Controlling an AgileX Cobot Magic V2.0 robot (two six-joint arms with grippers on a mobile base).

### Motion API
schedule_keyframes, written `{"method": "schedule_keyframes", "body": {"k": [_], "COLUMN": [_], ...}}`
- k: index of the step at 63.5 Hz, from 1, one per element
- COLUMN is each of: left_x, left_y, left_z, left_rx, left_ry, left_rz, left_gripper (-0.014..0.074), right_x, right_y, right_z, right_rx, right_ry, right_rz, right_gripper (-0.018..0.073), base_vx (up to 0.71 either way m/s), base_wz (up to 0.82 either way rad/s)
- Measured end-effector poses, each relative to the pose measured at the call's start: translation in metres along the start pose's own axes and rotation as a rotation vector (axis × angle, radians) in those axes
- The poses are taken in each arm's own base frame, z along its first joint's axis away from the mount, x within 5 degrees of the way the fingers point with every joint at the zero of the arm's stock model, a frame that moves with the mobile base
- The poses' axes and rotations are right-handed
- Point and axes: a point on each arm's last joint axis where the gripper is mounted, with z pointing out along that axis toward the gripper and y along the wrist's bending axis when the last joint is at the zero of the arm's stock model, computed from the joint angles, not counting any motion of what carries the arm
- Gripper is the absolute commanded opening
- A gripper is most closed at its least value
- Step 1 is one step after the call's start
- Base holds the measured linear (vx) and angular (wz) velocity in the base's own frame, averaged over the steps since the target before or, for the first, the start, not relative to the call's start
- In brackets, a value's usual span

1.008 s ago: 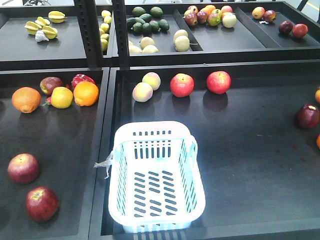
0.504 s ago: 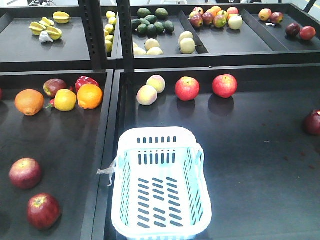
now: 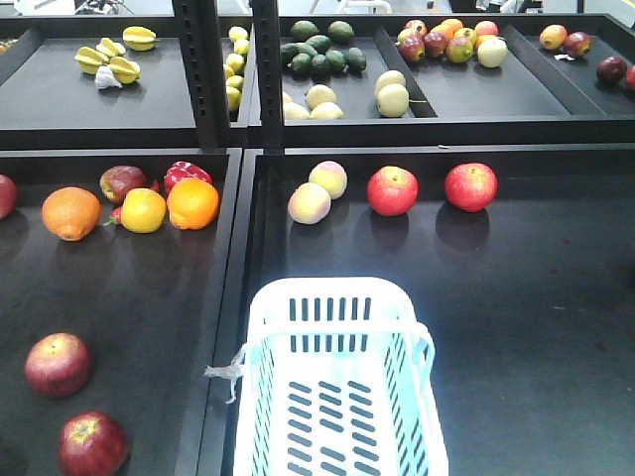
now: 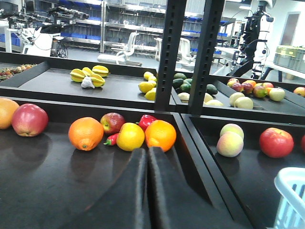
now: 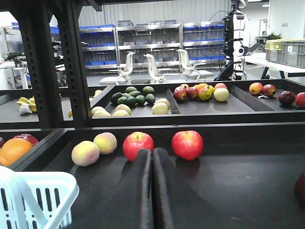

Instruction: Pick three apples into basket with both arms

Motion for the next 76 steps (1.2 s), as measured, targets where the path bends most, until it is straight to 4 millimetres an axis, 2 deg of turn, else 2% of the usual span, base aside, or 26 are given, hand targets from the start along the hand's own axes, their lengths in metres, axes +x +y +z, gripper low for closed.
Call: {"method": "schedule_keyframes", "body": {"k": [76], "left_x": [0.0000], "left_y": [0.0000], "left_z": [0.0000], "left_rx": [0.000], "left_ry": [0.000], "left_rz": [0.000], "left_gripper": [-0.0006], "right_x": [0.0000], "right_y": [0.0000], "right_z": [0.0000], "right_rx": [0.000], "right_ry": [0.000], "right_rz": [0.000], "right_gripper": [-0.0009], "base_vx": [0.01], "base_wz": [0.01]}}
